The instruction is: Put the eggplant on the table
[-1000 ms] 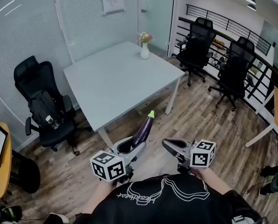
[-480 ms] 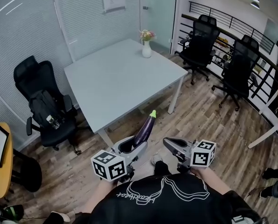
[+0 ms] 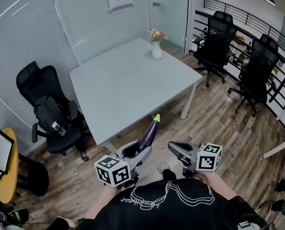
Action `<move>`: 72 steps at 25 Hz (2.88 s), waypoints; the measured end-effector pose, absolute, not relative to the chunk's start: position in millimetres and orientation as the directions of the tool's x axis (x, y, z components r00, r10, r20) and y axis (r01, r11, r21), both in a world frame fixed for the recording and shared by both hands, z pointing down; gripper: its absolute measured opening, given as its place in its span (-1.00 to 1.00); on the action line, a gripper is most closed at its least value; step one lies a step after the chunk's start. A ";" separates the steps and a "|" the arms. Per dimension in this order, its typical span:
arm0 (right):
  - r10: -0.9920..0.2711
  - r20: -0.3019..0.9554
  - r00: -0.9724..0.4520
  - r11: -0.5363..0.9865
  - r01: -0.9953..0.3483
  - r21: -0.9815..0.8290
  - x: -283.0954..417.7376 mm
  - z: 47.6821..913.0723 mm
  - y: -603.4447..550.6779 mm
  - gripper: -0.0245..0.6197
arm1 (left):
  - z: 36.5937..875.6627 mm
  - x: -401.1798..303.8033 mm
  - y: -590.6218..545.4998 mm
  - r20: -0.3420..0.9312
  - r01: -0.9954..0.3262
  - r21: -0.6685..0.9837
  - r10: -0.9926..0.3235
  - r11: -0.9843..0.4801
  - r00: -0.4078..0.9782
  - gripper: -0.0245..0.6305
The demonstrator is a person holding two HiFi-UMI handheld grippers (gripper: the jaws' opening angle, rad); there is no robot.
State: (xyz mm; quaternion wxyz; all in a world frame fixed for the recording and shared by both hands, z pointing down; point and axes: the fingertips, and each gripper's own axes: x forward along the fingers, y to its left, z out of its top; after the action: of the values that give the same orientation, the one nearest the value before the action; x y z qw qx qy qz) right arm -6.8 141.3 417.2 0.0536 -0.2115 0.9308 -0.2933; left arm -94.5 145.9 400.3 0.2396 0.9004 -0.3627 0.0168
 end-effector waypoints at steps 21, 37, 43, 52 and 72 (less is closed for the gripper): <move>-0.340 0.023 -0.940 0.728 -0.278 -0.626 34.2 441.0 -125.6 -0.90 | 428.3 -39.4 -126.8 0.308 -0.722 0.444 -0.666 -0.531 0.679 -0.28; -0.311 0.029 -0.950 0.754 -0.266 -0.601 42.9 439.6 -190.8 -0.90 | 425.5 -38.2 -185.6 0.287 -0.754 0.419 -0.714 -0.506 0.639 -0.28; -0.326 0.054 -0.944 0.733 -0.289 -0.616 38.0 449.0 -206.0 -0.90 | 437.9 -49.0 -201.5 0.306 -0.756 0.428 -0.708 -0.495 0.636 -0.28; -0.367 0.074 -0.927 0.693 -0.325 -0.643 32.8 462.1 -237.6 -0.90 | 462.1 -68.9 -243.3 0.340 -0.754 0.455 -0.690 -0.473 0.639 -0.28; -0.436 0.142 -0.889 0.604 -0.406 -0.686 19.8 498.1 -312.9 -0.90 | 540.8 -102.4 -352.2 0.472 -0.786 0.414 -0.630 -0.459 0.617 -0.28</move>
State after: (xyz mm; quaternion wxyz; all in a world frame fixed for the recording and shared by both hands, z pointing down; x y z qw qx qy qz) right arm 19.8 -312.9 498.1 0.0198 -0.2350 0.8953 -0.3780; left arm -102.4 -352.2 540.8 0.3076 0.8448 -0.4192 0.1265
